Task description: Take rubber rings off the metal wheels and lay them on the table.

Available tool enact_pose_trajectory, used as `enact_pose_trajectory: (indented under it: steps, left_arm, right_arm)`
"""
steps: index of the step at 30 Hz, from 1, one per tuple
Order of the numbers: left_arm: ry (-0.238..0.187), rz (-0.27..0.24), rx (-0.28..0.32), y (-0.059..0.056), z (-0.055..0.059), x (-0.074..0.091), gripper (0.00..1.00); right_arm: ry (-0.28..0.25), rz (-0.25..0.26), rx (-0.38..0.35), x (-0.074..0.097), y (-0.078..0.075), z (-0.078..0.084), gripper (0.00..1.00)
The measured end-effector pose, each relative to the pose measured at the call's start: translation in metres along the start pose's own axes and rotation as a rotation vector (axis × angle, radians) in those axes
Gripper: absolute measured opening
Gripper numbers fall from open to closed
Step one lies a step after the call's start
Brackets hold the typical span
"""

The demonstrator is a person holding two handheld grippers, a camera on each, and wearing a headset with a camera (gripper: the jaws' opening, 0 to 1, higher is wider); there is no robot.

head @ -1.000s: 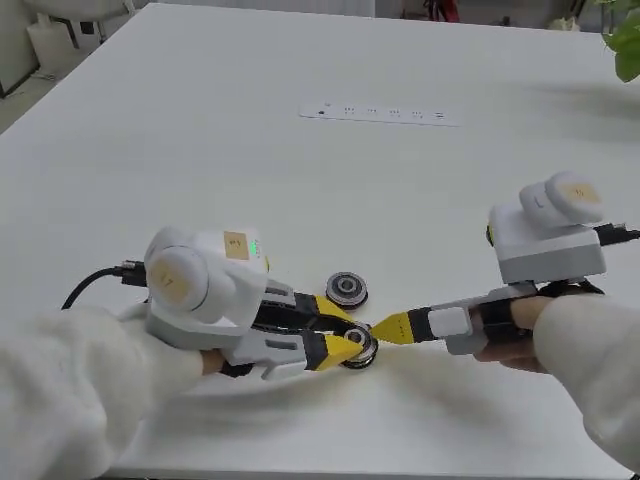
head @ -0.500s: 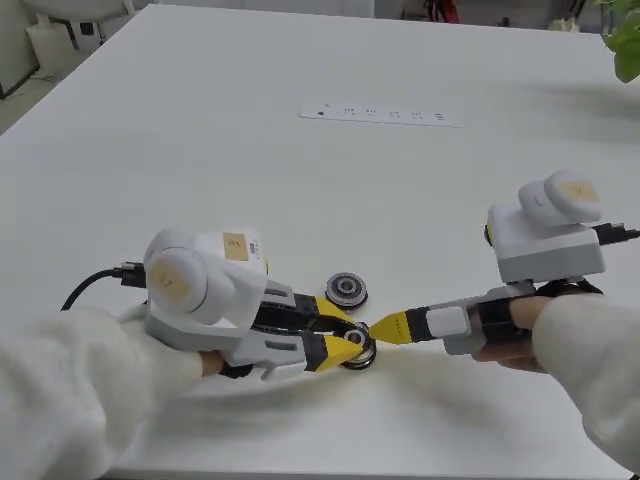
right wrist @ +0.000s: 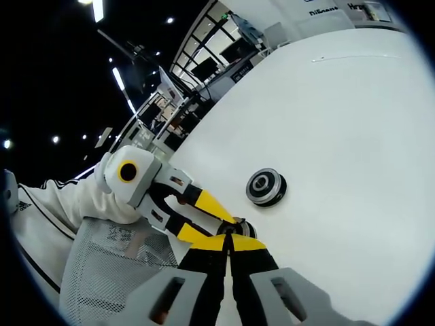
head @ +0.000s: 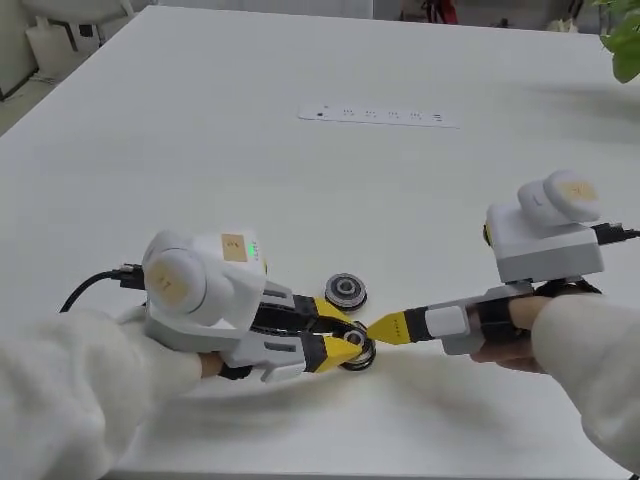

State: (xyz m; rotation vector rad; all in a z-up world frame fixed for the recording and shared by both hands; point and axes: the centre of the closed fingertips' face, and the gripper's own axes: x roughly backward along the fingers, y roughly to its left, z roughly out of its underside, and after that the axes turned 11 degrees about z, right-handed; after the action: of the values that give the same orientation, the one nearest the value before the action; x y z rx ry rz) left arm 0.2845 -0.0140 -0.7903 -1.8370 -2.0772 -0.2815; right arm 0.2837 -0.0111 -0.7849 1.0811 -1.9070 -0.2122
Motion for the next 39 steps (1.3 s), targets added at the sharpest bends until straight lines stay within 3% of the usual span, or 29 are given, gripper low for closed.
enact_pose_trajectory:
  steps: [16,32,39]
  left_arm:
    - [-0.002,0.0,0.001,0.0002,-0.0002,-0.0005,0.14]
    - [0.02,-0.003,0.025,-0.0005,0.0006,0.0011,0.14]
    - [0.026,0.008,0.065,-0.0038,-0.0002,0.0006,0.18]
  right_arm:
    - [-0.031,-0.026,0.008,0.0023,0.0054,-0.0065,0.0]
    - [-0.011,0.021,0.081,-0.0002,0.0001,-0.0006,0.0]
    - [-0.006,0.025,0.081,0.0,-0.0011,0.0002,0.0]
